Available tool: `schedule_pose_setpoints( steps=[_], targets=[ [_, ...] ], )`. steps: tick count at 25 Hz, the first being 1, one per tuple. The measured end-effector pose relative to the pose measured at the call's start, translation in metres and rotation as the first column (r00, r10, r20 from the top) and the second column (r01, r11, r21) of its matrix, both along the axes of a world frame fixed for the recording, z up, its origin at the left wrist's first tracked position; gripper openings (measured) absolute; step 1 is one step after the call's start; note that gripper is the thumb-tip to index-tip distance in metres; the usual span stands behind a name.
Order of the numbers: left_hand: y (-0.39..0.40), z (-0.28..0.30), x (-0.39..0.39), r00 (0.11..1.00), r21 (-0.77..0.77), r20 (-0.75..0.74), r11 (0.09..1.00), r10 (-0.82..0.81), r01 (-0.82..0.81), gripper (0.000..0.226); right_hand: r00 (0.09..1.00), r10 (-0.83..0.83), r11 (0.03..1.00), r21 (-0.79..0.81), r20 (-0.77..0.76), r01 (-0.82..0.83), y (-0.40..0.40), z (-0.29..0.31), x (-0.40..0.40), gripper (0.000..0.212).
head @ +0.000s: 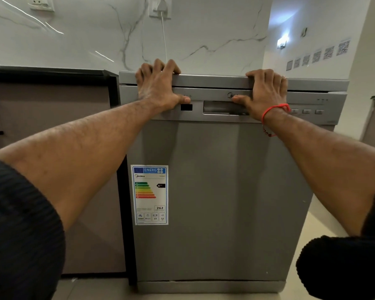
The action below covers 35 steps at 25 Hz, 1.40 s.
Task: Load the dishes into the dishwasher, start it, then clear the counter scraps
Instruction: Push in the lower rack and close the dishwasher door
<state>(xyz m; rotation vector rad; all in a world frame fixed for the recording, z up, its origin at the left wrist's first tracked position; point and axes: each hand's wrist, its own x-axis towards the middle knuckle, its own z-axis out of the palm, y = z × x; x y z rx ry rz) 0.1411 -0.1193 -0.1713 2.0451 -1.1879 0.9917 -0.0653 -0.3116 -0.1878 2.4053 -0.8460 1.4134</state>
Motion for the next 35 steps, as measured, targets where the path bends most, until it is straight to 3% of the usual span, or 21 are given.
schedule_pose_setpoints(
  steps=[7, 13, 16, 24, 30, 35],
  targets=[
    [-0.002, -0.005, -0.005, 0.998, -0.050, 0.059, 0.998, 0.036, -0.033, 0.076, 0.992, -0.125, 0.992, -0.007, 0.016, 0.125, 0.011, 0.012, 0.004, 0.076],
    [0.000, -0.009, 0.000, 1.000, 0.003, 0.026, 1.000, -0.005, 0.005, 0.083, 0.998, -0.054, 0.998, 0.041, -0.020, 0.055, 0.009, 0.007, 0.002, 0.082],
    [-0.005, -0.012, -0.001, 1.000, -0.033, -0.015, 0.999, -0.012, 0.012, 0.093, 0.998, 0.001, 0.997, 0.083, 0.057, -0.006, 0.010, 0.003, 0.005, 0.095],
    [-0.010, -0.025, -0.004, 0.986, -0.088, 0.115, 0.990, 0.119, -0.109, 0.088, 0.994, -0.060, 0.998, 0.042, 0.086, 0.057, 0.004, -0.009, 0.009, 0.088],
    [-0.003, -0.001, -0.024, 0.977, 0.108, 0.069, 0.972, 0.200, -0.207, 0.072, 0.991, -0.133, 0.977, 0.169, -0.004, 0.132, 0.026, 0.015, 0.007, 0.071],
    [0.008, 0.029, -0.030, 0.979, 0.339, 0.063, 0.919, 0.192, -0.202, 0.053, 0.964, -0.165, 0.942, 0.257, -0.207, 0.216, 0.041, 0.048, 0.004, 0.047]
  ],
)
